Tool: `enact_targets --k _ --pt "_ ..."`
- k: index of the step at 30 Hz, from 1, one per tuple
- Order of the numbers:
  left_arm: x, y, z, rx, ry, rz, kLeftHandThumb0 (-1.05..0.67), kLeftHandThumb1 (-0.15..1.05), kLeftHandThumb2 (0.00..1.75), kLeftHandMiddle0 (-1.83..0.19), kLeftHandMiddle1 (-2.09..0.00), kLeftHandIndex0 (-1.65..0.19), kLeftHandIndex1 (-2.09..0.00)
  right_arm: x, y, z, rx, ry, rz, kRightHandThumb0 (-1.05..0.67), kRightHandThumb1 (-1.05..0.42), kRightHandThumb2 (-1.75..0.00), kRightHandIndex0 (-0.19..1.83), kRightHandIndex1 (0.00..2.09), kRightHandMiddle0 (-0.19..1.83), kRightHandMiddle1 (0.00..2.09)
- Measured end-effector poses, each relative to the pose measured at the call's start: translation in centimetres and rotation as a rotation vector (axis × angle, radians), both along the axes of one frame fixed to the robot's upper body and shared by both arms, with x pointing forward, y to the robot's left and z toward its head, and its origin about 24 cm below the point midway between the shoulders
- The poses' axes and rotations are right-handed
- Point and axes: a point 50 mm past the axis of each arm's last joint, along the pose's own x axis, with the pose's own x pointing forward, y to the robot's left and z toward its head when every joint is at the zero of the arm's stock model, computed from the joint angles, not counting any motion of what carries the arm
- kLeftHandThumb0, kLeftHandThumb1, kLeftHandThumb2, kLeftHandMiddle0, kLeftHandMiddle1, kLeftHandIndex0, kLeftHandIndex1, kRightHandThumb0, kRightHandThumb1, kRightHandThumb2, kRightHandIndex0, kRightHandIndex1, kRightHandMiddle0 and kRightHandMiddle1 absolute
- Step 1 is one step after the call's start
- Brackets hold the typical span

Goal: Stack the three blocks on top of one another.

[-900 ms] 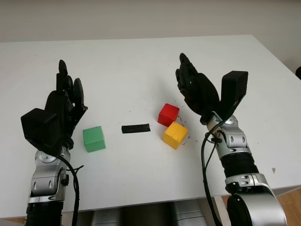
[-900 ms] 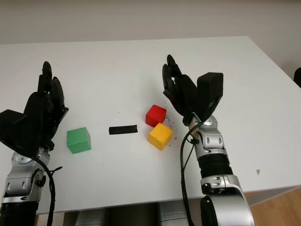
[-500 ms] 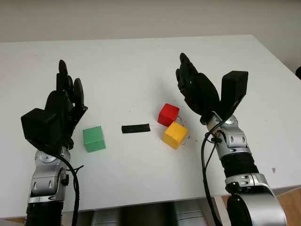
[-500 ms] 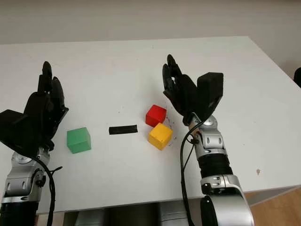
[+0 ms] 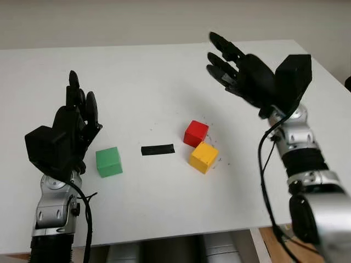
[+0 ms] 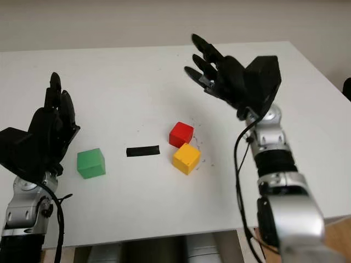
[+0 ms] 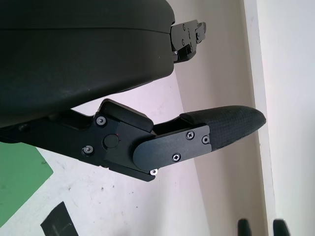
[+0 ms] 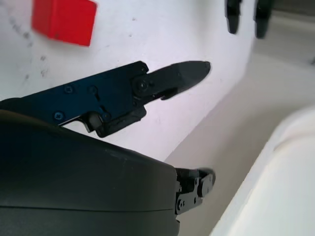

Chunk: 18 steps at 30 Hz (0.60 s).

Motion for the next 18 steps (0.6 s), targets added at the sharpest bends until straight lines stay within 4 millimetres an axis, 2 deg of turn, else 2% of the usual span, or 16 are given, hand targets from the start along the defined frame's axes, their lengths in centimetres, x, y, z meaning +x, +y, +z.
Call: enact_targets --k 3,6,14,18 --pt "0.0 0.0 0.0 0.001 0.013 -0.004 -0.83 1.05 0.72 0.19 0.0 0.19 0.0 0.1 0.4 1.7 -0.166 -0.057 0.038 -0.3 -0.78 -0.05 0.36 0.23 0.1 0.68" --pt "0.0 0.1 -0.1 0.008 0.025 -0.004 -0.84 1.05 0.72 0.19 0.0 0.19 0.0 0.0 0.9 2.6 -0.358 -0.116 0.072 -0.33 -0.77 -0.05 0.37 0.22 0.15 0.61" --pt "0.0 -0.2 0.2 0.032 0.036 -0.01 -0.86 1.05 0.73 0.19 0.0 0.19 0.0 -0.6 1.2 2.1 -0.75 -0.225 0.145 -0.45 -0.8 -0.06 0.38 0.13 0.32 0.25" --pt "0.1 -0.3 0.2 0.04 0.042 -0.009 -0.85 1.05 0.72 0.19 0.0 0.19 0.0 -0.9 1.5 1.6 -0.936 -0.31 0.185 -0.48 -0.8 -0.05 0.35 0.09 0.34 0.2"
